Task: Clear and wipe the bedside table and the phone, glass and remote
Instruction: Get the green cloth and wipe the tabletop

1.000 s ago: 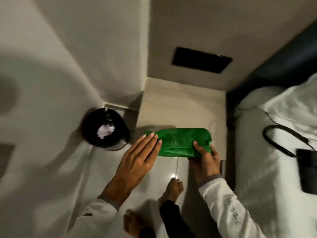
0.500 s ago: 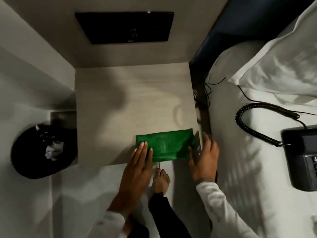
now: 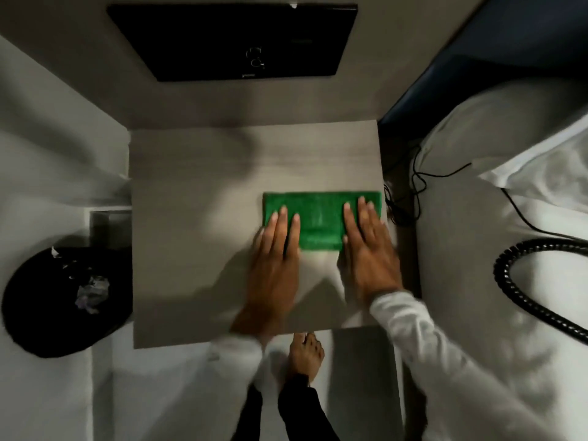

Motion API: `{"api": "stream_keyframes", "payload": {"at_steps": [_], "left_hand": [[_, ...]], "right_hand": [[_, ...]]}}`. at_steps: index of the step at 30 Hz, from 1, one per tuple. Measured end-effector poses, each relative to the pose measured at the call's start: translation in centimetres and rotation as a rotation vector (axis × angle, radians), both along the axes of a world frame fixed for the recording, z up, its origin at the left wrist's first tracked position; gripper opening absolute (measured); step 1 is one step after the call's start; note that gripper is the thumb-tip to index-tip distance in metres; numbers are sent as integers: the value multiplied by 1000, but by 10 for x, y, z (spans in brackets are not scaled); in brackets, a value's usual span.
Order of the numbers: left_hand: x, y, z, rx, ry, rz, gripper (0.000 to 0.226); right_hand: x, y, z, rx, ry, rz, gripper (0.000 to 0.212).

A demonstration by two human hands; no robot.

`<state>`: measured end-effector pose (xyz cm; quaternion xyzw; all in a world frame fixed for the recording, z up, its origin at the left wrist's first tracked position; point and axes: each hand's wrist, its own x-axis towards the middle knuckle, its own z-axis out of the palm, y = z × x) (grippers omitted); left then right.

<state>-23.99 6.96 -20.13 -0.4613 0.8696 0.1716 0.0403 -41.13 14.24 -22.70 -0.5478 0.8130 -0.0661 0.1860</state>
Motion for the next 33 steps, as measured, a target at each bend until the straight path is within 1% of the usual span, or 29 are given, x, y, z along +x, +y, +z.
{"api": "stream_keyframes", "payload": {"at_steps": [3,6,9,13,15,17,20,22,25,27,30,31,33], "left_hand": [[-38,-95,-16,-68,5,-8,60],[-44,-134,-21,-111,-38,-58,63],[-3,-144,-19,-144,-70,-100,67],[87,-167,-12,-185,-146,-16,62],[128,-171,-9,-195,-192,4,61],[151,-166,-8,-172,-226,-22,62],[163,-150,-7,-139,-236,-37,67],[174,-126,-7,-130,-216,-18,68],[206,-71,-8,-175,-170,-72,57],[230,-21,-6,-167,-144,-112,52],[238,48,3,-67,-106,-55,67],[234,65,6,-51,-90,-49,66],[214,88,7,-43,-40,-42,51]], "right_hand": [[-41,-94,-6,0,82,-22,56],[-47,-135,-9,15,113,-50,57],[-13,-147,-2,12,72,-28,59],[74,-183,6,-11,-13,105,61],[115,-199,5,-2,-26,167,67],[134,-201,2,23,-25,182,72],[142,-177,0,-19,-38,185,64],[150,-145,1,-65,-35,191,57],[173,-89,-1,-118,-34,186,51],[191,-41,-2,-111,-18,203,52],[201,31,-1,-43,8,222,57],[197,48,-1,-18,25,228,59],[180,66,0,31,89,219,61]]}}
